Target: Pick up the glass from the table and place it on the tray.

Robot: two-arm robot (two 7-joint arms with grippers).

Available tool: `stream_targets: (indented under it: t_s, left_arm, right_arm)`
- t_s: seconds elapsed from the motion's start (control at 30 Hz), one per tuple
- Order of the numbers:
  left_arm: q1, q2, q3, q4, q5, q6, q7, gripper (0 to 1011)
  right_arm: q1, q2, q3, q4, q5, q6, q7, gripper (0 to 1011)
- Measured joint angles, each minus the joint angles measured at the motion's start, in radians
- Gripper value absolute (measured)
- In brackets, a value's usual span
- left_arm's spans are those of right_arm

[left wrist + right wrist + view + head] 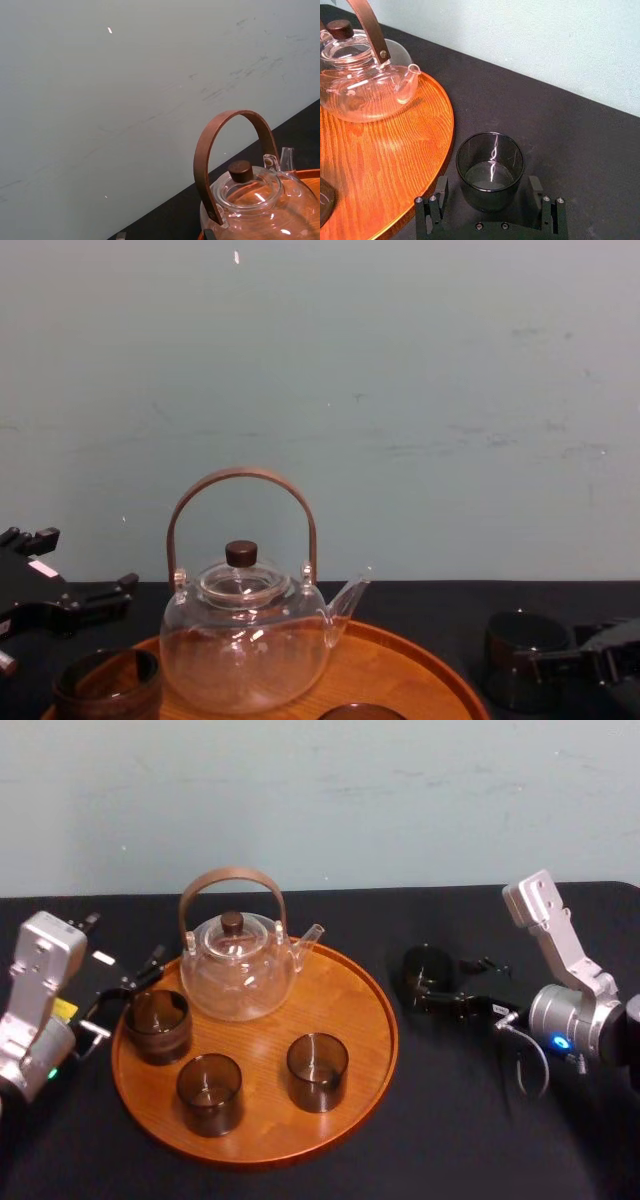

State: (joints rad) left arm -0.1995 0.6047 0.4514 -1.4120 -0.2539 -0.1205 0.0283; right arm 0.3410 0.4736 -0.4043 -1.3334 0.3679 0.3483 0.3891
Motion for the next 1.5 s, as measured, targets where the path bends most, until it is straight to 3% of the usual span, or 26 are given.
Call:
stream_targets:
  t_s: [0.93,1.5]
  left_arm:
    - [0.0,0.0,0.0,0.0,0.0,0.0,0.0,1001]
    - [0.0,0.0,0.0,0.0,0.0,0.0,0.0,1002]
  right_arm:
    - [0.085,-0.07,-0.019,0.113,-0.054,0.005,0.031,1002]
    - [0.09,-0.075,-0.022,0.122,-0.068,0.005,0.027,1002]
